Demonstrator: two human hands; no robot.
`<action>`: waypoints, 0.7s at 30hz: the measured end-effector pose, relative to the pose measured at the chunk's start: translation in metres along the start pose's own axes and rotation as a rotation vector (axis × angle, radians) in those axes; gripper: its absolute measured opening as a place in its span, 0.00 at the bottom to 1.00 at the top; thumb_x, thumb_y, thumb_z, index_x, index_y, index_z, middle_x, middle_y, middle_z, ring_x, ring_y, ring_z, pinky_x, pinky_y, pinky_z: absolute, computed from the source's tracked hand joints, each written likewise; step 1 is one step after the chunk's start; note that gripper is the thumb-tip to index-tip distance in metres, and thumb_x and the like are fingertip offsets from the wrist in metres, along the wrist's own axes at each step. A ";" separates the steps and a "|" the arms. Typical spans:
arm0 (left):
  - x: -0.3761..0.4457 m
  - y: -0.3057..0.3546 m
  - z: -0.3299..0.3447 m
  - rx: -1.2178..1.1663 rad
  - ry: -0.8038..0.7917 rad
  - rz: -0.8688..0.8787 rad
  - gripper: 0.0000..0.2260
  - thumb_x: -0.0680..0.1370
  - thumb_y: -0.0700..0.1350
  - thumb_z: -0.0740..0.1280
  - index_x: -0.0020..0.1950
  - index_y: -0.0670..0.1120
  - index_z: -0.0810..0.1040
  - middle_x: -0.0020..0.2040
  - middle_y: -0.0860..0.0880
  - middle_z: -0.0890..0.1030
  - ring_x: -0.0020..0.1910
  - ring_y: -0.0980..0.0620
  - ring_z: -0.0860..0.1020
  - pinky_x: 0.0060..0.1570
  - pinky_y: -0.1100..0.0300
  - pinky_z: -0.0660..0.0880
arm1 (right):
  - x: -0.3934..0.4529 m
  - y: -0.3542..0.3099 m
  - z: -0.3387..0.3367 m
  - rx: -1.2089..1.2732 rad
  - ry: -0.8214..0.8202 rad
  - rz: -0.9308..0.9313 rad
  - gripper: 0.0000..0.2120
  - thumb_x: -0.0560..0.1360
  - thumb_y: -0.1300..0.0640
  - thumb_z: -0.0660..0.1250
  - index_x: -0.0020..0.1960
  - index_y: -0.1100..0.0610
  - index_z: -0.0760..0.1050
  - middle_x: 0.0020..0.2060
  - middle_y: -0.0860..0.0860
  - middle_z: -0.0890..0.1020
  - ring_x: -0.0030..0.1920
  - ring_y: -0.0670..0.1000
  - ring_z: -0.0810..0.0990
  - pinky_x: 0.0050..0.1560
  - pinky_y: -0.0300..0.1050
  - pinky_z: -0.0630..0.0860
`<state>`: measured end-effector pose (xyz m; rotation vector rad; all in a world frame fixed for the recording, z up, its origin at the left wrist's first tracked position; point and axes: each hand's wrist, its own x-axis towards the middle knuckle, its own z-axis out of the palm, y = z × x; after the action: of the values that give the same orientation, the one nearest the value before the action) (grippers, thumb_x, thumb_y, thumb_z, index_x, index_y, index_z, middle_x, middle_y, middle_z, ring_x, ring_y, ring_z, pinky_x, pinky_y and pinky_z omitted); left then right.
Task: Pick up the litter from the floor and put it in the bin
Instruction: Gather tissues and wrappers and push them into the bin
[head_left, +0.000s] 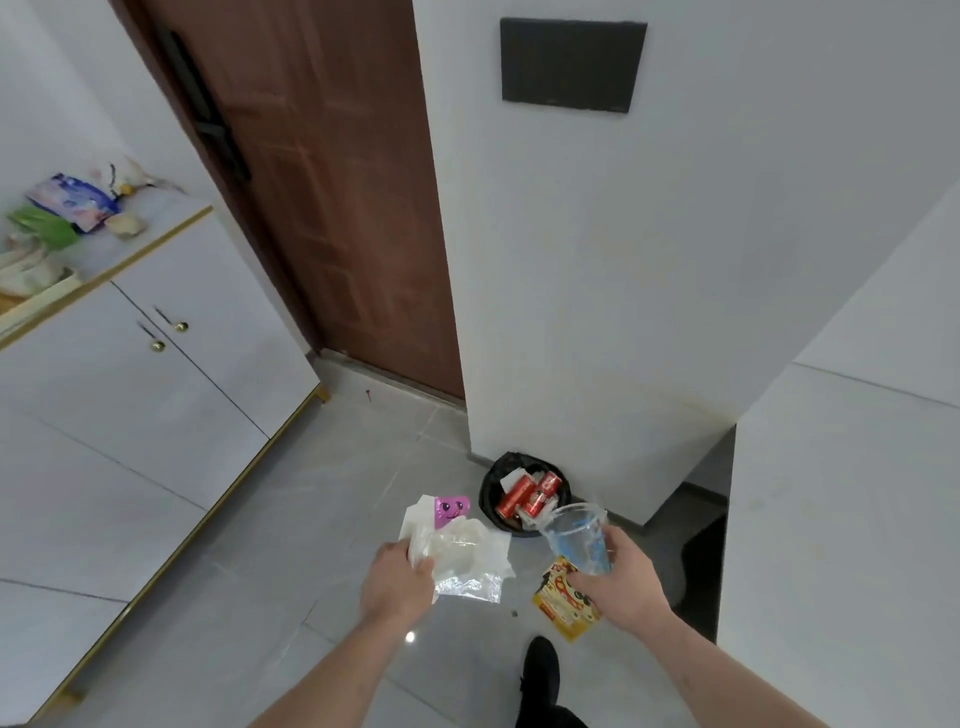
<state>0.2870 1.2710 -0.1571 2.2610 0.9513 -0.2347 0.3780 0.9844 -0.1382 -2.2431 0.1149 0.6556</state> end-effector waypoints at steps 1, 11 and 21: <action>0.012 0.006 0.003 -0.001 -0.002 -0.008 0.04 0.75 0.48 0.65 0.42 0.50 0.78 0.45 0.47 0.79 0.39 0.46 0.80 0.43 0.52 0.79 | 0.012 -0.004 -0.002 0.000 -0.011 0.005 0.33 0.64 0.54 0.80 0.65 0.46 0.70 0.50 0.41 0.80 0.48 0.43 0.82 0.44 0.38 0.80; 0.114 0.054 0.018 0.073 -0.121 0.010 0.05 0.76 0.48 0.65 0.44 0.48 0.79 0.45 0.46 0.80 0.40 0.48 0.80 0.42 0.54 0.77 | 0.106 -0.047 -0.014 -0.001 -0.027 0.083 0.28 0.64 0.55 0.80 0.60 0.44 0.72 0.45 0.41 0.81 0.43 0.40 0.82 0.38 0.33 0.76; 0.246 0.078 0.036 0.239 -0.336 0.173 0.12 0.77 0.53 0.63 0.56 0.52 0.81 0.54 0.51 0.79 0.51 0.49 0.81 0.55 0.52 0.78 | 0.172 -0.067 0.026 0.001 0.045 0.223 0.29 0.61 0.49 0.77 0.58 0.39 0.70 0.48 0.41 0.82 0.46 0.41 0.82 0.46 0.43 0.83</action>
<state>0.5208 1.3481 -0.2431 2.4001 0.5735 -0.6579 0.5344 1.0707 -0.1925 -2.2639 0.3921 0.7222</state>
